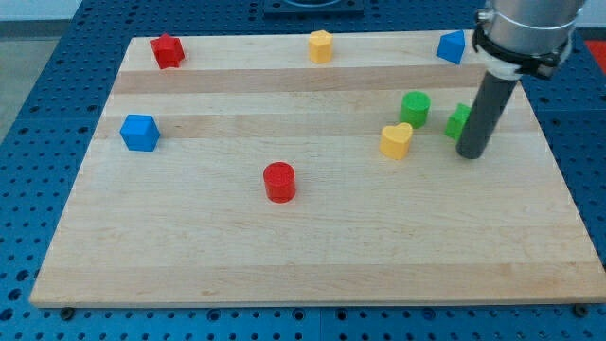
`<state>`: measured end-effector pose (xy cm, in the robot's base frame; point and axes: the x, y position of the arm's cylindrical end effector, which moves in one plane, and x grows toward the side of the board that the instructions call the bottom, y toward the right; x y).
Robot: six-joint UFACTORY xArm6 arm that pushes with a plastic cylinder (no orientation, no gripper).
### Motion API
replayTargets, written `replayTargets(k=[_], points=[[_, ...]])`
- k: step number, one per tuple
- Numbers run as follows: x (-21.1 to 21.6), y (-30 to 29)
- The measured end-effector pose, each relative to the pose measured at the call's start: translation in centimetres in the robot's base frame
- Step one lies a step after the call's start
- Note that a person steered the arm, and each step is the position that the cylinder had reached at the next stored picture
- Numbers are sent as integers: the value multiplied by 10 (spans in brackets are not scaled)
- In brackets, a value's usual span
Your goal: Push the green star to the bottom right of the green circle
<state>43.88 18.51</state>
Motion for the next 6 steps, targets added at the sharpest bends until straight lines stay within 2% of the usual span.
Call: replayTargets(k=[4,6], points=[[-34,-19],[-33,-15]])
